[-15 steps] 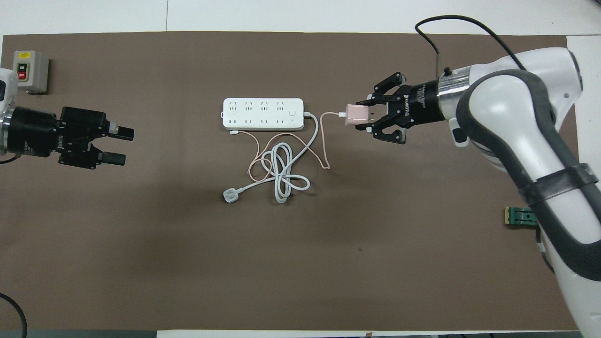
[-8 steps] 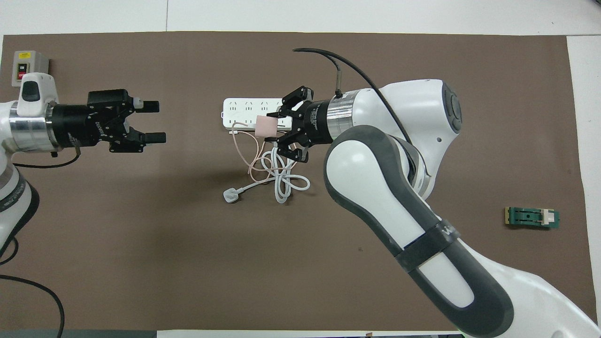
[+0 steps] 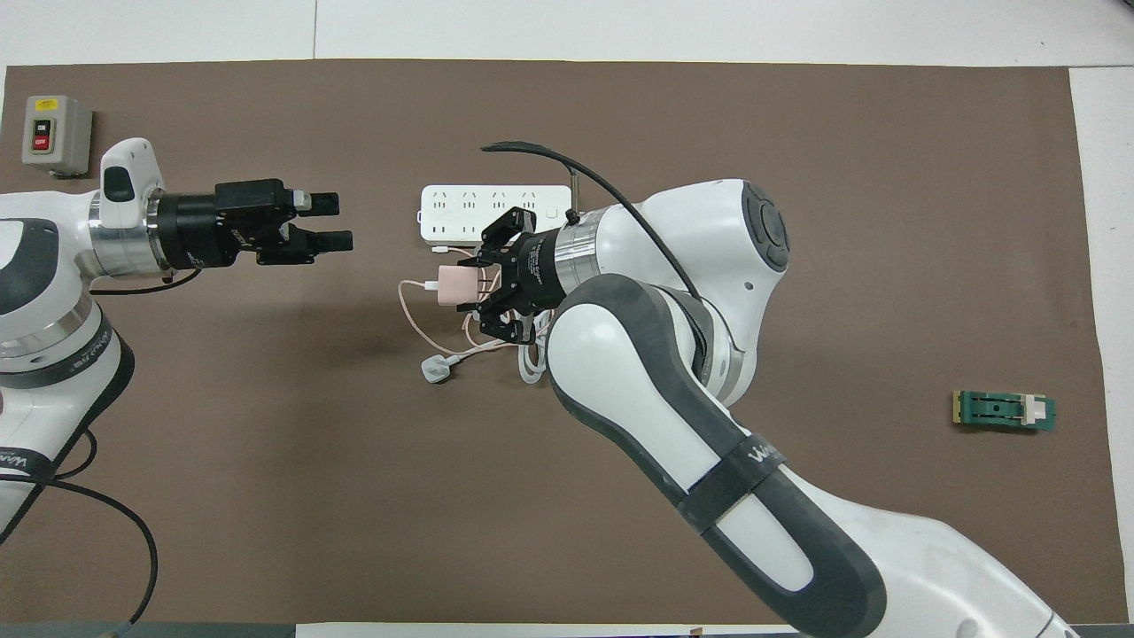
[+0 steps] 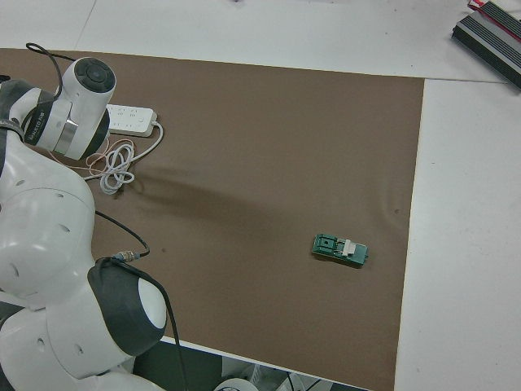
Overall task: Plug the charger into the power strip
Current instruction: 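Grasp the charger with the left gripper from the right gripper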
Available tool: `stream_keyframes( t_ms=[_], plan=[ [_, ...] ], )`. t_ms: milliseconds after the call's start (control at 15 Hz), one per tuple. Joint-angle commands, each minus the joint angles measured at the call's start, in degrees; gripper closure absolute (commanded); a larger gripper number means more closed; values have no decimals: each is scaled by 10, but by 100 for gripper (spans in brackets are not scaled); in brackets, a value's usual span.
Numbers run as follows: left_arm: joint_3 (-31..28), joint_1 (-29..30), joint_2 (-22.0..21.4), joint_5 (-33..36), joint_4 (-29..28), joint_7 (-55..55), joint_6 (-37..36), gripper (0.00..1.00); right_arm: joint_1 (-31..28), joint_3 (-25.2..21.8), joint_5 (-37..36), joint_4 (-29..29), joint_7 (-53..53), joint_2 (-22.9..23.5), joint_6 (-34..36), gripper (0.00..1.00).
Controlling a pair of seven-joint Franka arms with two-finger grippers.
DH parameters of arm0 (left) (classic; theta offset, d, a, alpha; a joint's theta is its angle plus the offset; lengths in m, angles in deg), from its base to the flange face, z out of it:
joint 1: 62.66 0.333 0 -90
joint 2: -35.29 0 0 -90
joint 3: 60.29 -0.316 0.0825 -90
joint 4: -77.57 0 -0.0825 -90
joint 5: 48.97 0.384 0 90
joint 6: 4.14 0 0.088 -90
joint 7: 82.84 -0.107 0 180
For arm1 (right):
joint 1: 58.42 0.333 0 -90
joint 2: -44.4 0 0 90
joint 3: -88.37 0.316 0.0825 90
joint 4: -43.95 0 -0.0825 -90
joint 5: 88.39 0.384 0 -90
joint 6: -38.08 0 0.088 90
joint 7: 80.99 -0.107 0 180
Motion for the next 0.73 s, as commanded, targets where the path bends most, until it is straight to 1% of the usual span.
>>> stream_keyframes(
  t_ms=[0,133,332,665],
  plan=[
    [-3,-29,6,-21,-12,-110,5,0,1,-1,-5,47,-39,27,9,100],
    [-3,-38,5,-21,-26,-123,2,0,0,-1,-6,64,-46,37,13,100],
    [-2,-39,-2,-29,-55,-124,-1,0,0,-1,-8,73,-53,39,20,100],
    [0,-47,-3,-111,-81,-123,-35,0,0,-2,-9,73,-53,39,24,100]
  ],
)
